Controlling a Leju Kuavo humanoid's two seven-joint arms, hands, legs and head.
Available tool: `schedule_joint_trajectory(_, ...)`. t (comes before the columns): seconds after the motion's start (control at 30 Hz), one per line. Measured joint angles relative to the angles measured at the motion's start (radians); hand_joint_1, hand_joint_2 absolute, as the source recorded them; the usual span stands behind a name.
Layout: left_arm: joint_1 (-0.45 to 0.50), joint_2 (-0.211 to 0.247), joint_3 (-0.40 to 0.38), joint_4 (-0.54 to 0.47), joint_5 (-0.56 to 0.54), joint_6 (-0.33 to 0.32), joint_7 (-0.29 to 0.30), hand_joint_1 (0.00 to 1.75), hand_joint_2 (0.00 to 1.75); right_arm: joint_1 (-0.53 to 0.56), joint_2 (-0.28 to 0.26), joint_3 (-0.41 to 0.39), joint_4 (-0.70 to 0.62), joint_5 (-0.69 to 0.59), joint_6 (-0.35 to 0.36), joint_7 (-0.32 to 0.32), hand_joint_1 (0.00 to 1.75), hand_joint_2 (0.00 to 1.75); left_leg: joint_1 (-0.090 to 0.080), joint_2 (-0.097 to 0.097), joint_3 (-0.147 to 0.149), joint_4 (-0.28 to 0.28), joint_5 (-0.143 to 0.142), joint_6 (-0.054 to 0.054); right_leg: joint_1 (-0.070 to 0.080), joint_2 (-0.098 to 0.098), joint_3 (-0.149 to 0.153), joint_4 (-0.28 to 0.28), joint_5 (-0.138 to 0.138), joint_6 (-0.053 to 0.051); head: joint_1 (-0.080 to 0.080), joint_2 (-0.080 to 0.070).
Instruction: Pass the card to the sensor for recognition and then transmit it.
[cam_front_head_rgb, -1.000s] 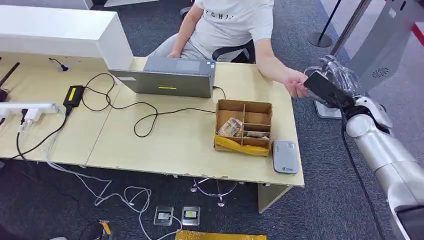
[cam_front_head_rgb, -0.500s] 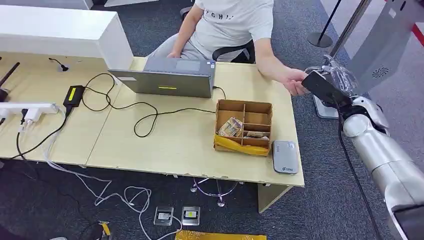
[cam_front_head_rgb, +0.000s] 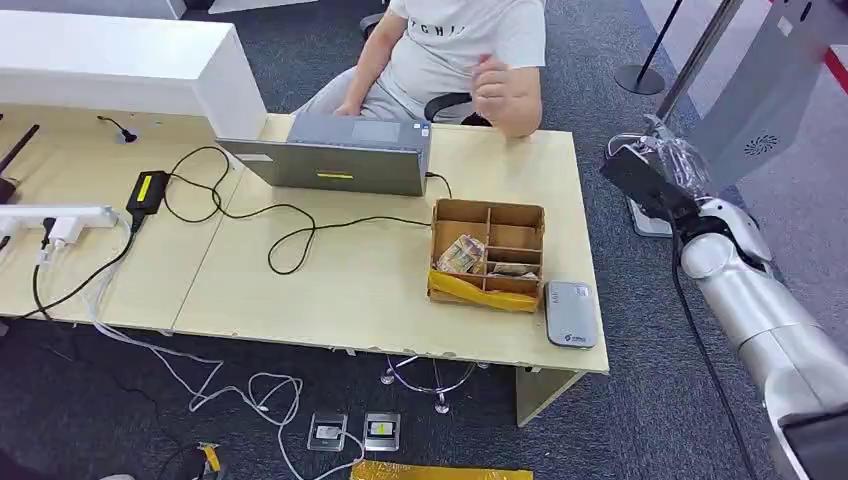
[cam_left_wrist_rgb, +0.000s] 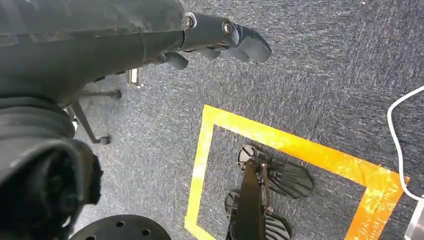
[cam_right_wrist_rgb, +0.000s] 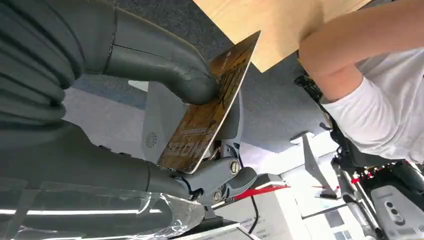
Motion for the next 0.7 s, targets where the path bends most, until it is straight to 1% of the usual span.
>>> schedule_joint_trajectory(0.1,0.000,0.000,-0.001,0.000,0.001,-0.001,0.000,0.00,0.00,0.019,-0.009,-0.001,-0.002,-0.004,-0.002,0.008,1.75,1.75,0.000,0.000,0.000,0.000,0.000,0.000,0.000,0.000,0.000,0.000,0.000,0.000,0.000,0.000)
schedule_joint_trajectory(0.37,0.016,0.005,-0.001,0.000,0.020,0.000,-0.001,0.00,0.00,0.103,-0.055,-0.015,-0.007,-0.050,-0.024,0.006,1.75,1.75,0.000,0.000,0.000,0.000,0.000,0.000,0.000,0.000,0.000,0.000,0.000,0.000,0.000,0.000)
schedule_joint_trajectory(0.53,0.026,0.013,-0.001,0.000,0.032,0.000,-0.002,0.00,0.00,0.137,-0.085,-0.037,-0.007,-0.080,-0.044,-0.014,1.75,1.75,0.000,0.000,0.000,0.000,0.000,0.000,0.000,0.000,0.000,0.000,0.000,0.000,0.000,0.000)
schedule_joint_trajectory(0.7,0.031,0.016,-0.001,0.000,0.037,0.003,-0.002,0.00,0.00,0.161,-0.100,-0.055,-0.008,-0.088,-0.055,-0.024,1.75,1.75,0.000,0.000,0.000,0.000,0.000,0.000,0.000,0.001,0.000,0.000,0.000,0.000,0.000,0.000)
